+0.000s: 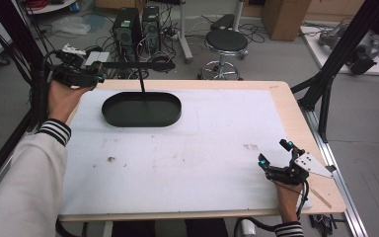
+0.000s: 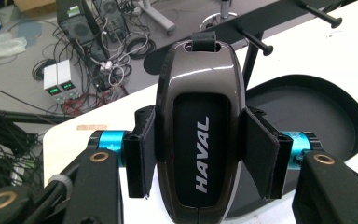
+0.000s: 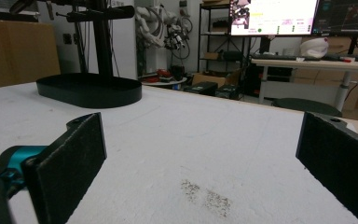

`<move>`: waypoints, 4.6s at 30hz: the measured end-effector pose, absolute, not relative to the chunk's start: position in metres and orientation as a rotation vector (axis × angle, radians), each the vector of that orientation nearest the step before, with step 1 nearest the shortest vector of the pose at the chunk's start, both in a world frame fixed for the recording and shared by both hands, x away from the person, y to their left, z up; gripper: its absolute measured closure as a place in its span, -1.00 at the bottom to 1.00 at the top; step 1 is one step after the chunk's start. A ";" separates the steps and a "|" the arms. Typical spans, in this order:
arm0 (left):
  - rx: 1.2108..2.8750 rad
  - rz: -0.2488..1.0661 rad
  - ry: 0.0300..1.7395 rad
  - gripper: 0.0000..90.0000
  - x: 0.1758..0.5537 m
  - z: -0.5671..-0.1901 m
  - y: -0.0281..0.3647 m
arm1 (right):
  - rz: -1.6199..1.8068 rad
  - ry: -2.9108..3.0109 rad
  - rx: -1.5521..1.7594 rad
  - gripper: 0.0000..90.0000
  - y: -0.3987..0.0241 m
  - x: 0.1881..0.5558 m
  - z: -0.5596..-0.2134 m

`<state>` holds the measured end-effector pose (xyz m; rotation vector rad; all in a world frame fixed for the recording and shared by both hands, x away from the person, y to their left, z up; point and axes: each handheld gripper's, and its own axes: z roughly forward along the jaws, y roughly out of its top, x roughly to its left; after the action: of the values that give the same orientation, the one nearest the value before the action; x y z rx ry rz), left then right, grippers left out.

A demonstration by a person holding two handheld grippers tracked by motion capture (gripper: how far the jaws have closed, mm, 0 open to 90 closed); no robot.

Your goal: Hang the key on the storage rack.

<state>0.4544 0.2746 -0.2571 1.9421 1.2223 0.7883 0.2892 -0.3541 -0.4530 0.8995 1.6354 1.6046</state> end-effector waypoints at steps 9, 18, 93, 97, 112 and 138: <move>1.915 0.802 1.225 0.08 0.462 -0.262 0.275 | 1.605 1.635 0.899 -0.99 -0.354 0.289 -0.453; 1.891 0.817 1.223 0.08 0.468 -0.266 0.278 | 1.604 1.638 0.902 -0.99 -0.354 0.289 -0.453; 1.691 0.681 1.011 -0.96 0.431 -0.350 0.302 | 1.602 1.636 0.897 -0.99 -0.354 0.289 -0.453; 1.696 0.681 0.901 -0.96 0.405 -0.354 0.297 | 1.604 1.636 0.899 -0.99 -0.354 0.289 -0.453; 1.580 0.616 0.750 -0.96 0.322 -0.391 0.294 | 1.595 1.635 0.888 -0.99 -0.353 0.289 -0.453; 1.429 0.687 0.715 -0.96 0.266 -0.454 0.294 | 1.596 1.640 0.894 -0.99 -0.353 0.288 -0.453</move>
<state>0.2660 0.2943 -0.4539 1.4286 0.7145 0.6867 0.2882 -0.3530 -0.4531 0.8941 1.6405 1.5962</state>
